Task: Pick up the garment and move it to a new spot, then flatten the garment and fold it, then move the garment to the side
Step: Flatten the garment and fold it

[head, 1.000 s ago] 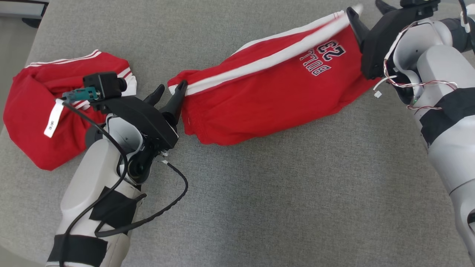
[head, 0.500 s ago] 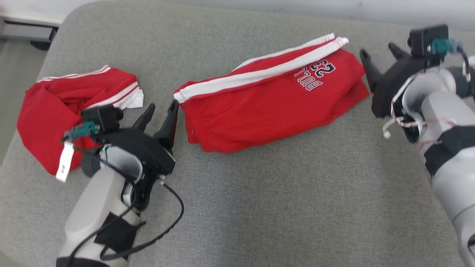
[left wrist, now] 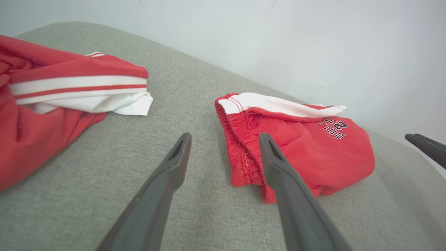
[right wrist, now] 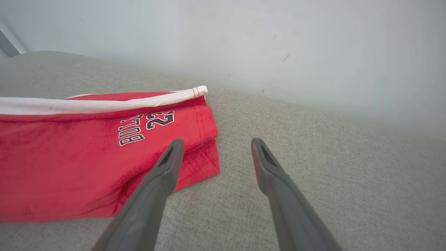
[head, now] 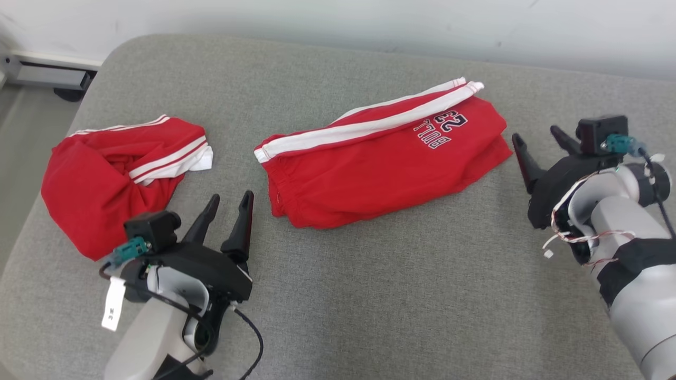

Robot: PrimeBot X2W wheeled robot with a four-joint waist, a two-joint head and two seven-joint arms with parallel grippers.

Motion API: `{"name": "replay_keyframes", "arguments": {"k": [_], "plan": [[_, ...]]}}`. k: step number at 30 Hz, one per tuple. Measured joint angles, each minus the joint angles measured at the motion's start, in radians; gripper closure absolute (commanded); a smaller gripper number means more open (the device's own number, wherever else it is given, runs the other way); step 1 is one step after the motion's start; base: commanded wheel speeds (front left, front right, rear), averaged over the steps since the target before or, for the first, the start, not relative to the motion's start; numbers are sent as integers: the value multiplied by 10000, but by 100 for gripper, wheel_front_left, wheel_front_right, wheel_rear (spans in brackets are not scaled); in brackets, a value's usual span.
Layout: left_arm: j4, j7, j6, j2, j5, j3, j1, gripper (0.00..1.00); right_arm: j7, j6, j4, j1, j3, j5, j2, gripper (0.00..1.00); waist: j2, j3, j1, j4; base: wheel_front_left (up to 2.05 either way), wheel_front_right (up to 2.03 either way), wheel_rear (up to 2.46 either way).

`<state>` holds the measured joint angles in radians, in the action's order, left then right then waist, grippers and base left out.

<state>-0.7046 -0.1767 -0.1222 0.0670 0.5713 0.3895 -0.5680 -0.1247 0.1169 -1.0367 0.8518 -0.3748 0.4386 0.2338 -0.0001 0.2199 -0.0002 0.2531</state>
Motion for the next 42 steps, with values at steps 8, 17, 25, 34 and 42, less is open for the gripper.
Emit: {"name": "replay_keyframes", "arguments": {"k": [8, 17, 25, 34, 42], "plan": [[117, 4, -10, -58, 173, 130, 86, 0, -59, 35, 13, 11, -121, 0, -192, 0, 0, 65, 0, -101, 0, 0, 0], [-27, 370, -13, -207, 430, 272, -663, 0, 374, -123, -341, 616, -128, 0, -380, 0, 1, 556, 2, -84, 0, 0, 0], [-784, 1095, -17, -332, 1135, 366, -1404, 0, 732, -305, -721, 1198, -107, 12, -581, 0, 1, 1134, 3, 42, 0, 0, 0], [-1206, 1914, -23, -339, 2150, 675, -1496, 0, 1174, -464, -1248, 1478, -253, 6, -867, 0, 1, 1509, 2, 76, 0, 0, 0], [-1264, 2209, -23, -291, 2750, 855, -1744, 100, 1346, -445, -1509, 1622, -307, 6, -911, 100, 1, 1631, 2, -49, 0, 0, 0]]}}
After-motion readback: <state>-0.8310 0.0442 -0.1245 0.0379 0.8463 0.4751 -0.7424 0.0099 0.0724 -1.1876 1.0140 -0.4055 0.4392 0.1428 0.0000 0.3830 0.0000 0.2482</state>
